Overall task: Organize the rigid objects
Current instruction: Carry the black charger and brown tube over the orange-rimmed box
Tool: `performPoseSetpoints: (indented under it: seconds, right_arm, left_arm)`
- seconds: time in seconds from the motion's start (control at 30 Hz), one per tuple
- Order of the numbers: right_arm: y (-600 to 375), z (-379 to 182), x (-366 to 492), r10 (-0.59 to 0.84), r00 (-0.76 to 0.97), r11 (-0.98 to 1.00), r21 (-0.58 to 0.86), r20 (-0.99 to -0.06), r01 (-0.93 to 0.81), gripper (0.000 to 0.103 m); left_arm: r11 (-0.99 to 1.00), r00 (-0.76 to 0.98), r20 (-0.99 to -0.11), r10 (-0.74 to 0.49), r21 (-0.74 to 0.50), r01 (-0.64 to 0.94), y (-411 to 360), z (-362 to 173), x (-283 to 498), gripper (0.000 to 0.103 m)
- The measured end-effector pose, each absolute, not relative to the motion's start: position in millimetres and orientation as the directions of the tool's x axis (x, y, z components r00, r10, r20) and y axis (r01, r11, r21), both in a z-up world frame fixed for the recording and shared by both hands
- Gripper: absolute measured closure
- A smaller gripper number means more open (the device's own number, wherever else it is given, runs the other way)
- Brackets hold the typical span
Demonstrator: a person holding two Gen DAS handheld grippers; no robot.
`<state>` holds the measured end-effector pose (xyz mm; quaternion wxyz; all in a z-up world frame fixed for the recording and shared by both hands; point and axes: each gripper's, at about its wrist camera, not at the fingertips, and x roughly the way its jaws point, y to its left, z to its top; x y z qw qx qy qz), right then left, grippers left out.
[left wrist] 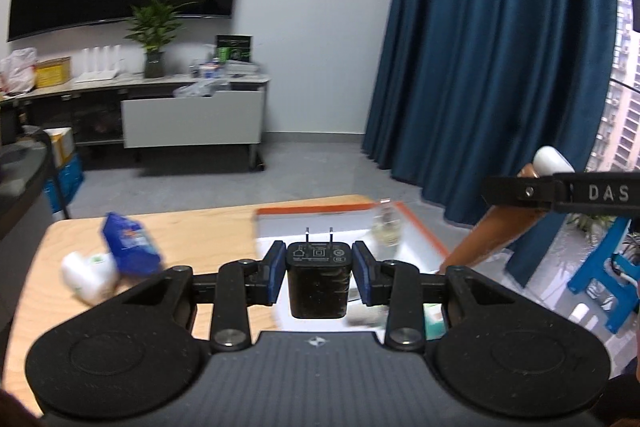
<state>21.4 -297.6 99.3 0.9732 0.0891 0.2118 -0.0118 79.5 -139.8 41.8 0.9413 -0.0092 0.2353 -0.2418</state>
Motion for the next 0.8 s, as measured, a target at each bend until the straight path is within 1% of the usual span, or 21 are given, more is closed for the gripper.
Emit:
performPoseSetpoints:
  seconds: [0.13, 0.3, 0.43, 0.6, 0.7, 0.8]
  right_arm:
    - [-318, 101, 5, -0.029, 0.909, 0.979, 0.171, -0.415, 0.109, 0.059]
    - [-330, 97, -7, -0.041, 0.905, 0.976, 0.178, -0.423, 0.127, 0.059]
    - [-334, 95, -13, -0.041, 0.905, 0.975, 0.183, -0.422, 0.130, 0.059]
    - [-329, 92, -11, -0.049, 0.899, 0.976, 0.169, -0.435, 0.135, 0.059]
    - [-327, 91, -9, -0.044, 0.897, 0.976, 0.174, -0.440, 0.133, 0.059]
    - [-325, 90, -11, -0.048, 0.893, 0.977, 0.167, -0.447, 0.136, 0.059]
  left_arm:
    - [0.868, 0.753, -0.442, -0.487, -0.147, 0.475, -162, 42, 77, 0.066]
    - [0.869, 0.754, -0.444, -0.484, -0.147, 0.471, -175, 43, 73, 0.066]
    - [0.883, 0.771, -0.444, -0.457, -0.123, 0.453, -182, 44, 67, 0.066]
    - [0.908, 0.789, -0.456, -0.411, -0.121, 0.402, -181, 48, 62, 0.066]
    - [0.913, 0.790, -0.463, -0.401, -0.131, 0.386, -182, 51, 61, 0.066]
    - [0.918, 0.798, -0.462, -0.388, -0.116, 0.379, -183, 53, 56, 0.066]
